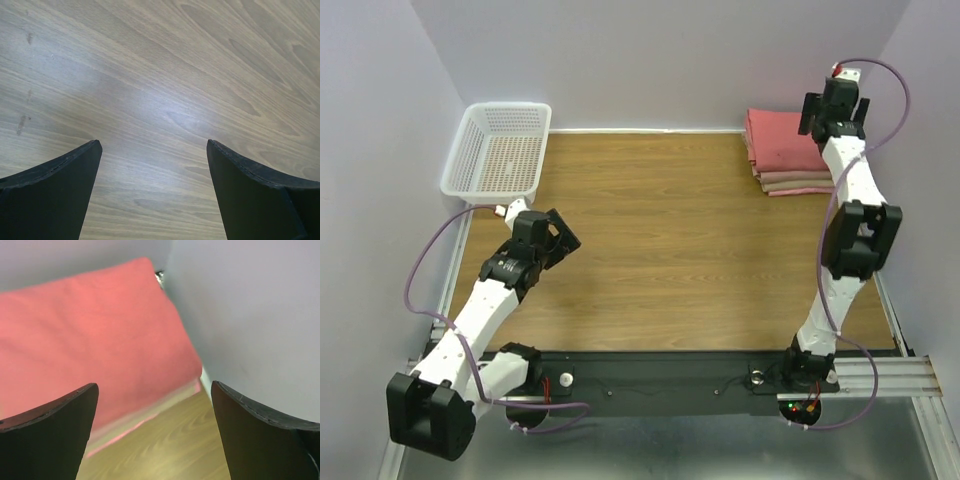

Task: Fold and stack the t-shirts
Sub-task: Neatly place the folded tshirt to the corner

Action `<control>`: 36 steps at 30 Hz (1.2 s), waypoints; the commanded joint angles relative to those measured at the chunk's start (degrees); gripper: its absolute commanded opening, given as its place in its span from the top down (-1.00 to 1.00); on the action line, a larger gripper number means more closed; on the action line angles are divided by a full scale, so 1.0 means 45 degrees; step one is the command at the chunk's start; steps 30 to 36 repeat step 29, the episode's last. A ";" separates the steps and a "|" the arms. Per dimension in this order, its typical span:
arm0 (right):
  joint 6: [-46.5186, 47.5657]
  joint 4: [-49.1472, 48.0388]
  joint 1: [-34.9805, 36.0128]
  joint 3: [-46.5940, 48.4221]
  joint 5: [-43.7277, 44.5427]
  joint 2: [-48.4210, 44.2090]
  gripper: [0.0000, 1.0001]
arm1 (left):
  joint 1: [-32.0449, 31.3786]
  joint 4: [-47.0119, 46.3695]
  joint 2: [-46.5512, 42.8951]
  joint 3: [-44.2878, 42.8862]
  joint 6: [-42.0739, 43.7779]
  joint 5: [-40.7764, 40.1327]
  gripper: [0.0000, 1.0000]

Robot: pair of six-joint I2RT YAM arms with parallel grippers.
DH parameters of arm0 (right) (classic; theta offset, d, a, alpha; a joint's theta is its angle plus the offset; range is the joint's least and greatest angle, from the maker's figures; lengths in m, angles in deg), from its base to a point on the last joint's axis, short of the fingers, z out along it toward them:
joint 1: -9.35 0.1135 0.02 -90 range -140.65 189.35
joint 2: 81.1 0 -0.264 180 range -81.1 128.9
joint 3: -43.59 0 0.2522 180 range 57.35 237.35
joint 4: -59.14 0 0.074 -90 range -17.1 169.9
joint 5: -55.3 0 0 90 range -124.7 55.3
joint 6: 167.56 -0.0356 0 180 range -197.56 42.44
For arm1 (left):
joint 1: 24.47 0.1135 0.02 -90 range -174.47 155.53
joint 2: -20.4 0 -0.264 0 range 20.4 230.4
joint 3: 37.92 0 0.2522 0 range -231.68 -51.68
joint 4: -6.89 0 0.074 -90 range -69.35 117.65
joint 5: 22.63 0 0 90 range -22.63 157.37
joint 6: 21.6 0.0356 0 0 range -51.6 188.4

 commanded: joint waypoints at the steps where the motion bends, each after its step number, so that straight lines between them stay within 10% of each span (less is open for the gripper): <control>1: -0.3140 -0.0671 -0.0026 -0.2989 -0.1817 -0.4281 -1.00 | 0.0007 0.0784 -0.0368 -0.0942 0.0169 0.0021 -0.97; 15: -0.6737 -0.0183 -0.0026 -1.6221 -0.5664 -1.4695 -1.00 | 0.0007 -0.1281 -0.2865 0.1438 -0.0456 0.0118 -0.97; 36: -0.7656 0.0032 -0.0026 -1.8533 -0.5431 -1.7473 -1.00 | 0.0007 -0.1418 -0.4313 0.2494 -0.0984 0.0176 -0.97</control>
